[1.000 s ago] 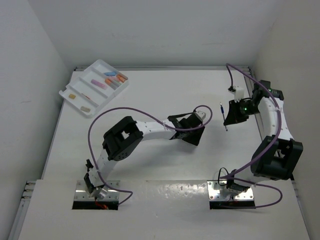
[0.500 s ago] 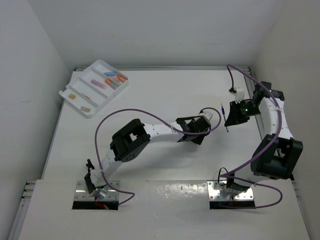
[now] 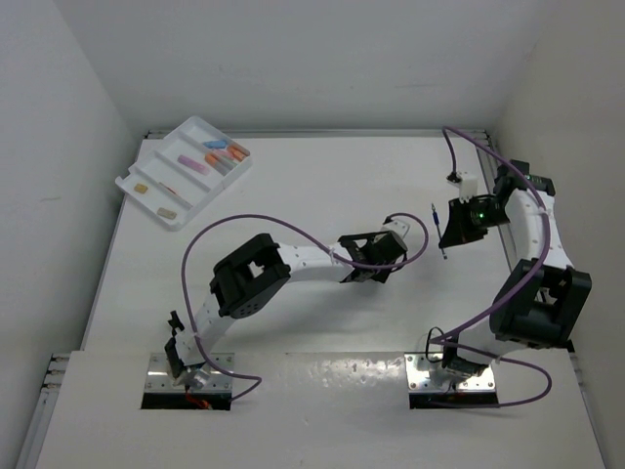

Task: Sort the stationery into containers
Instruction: Pick up the pen cap from the center of the board.

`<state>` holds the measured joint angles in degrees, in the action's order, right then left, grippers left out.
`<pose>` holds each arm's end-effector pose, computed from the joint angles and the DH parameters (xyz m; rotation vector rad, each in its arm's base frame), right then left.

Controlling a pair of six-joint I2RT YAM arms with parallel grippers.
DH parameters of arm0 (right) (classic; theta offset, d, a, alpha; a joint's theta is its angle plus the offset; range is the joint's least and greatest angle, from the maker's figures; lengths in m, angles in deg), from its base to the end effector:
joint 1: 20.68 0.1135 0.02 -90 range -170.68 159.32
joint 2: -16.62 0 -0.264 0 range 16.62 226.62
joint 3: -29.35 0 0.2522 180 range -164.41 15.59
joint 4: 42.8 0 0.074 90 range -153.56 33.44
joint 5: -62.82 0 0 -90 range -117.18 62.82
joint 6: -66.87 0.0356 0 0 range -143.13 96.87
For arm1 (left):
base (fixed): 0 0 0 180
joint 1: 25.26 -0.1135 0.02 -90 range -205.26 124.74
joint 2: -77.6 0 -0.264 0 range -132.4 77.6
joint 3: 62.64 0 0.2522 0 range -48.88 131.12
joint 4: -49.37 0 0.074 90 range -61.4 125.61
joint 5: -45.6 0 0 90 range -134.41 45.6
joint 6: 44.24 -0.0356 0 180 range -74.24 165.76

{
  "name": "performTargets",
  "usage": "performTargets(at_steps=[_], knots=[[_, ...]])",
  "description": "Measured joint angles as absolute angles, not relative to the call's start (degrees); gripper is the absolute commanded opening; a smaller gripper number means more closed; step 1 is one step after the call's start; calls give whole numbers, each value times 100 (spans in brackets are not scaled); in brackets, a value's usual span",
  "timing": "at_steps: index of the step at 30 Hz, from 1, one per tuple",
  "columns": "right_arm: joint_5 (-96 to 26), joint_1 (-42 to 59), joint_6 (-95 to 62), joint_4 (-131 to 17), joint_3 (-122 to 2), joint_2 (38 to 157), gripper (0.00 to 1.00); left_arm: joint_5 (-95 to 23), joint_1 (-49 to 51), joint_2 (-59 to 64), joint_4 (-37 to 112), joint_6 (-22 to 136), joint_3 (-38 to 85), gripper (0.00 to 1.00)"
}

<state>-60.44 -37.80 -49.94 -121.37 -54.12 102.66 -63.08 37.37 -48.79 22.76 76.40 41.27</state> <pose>0.2635 -0.0607 0.2630 -0.2910 2.6914 0.6712 0.2309 -0.4212 0.1482 0.5193 2.3456 -0.3794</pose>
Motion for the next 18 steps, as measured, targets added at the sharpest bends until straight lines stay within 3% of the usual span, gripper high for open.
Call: performTargets(at_steps=[2, 4, 6, 10, 15, 18], knots=[[-6040, -3780, -5009, -12140, -5412, 10292, 0, -6323, 3750, -4879, 2285, 7618, 4119, 44], [-6035, -3780, -5018, -12142, -5412, 10295, 0, -6337, 3750, -4879, 2316, 7591, 4095, 36], [-6033, -3780, -5033, -12144, -5412, 10295, 0, -6367, 3750, -4875, 2351, 7578, 4068, 20], [-6031, -3780, -5038, -12159, -5412, 10295, 0, -6341, 3750, -4827, 2477, 7487, 3955, 2], [-6040, -3769, -5134, -12249, -5441, 10295, 0, -5919, 3648, -4514, 2845, 7434, 3417, 0], [-6031, -3695, -5322, -12345, -5441, 10284, 0, -5071, 3381, -4160, 2884, 7126, 2971, 0]])
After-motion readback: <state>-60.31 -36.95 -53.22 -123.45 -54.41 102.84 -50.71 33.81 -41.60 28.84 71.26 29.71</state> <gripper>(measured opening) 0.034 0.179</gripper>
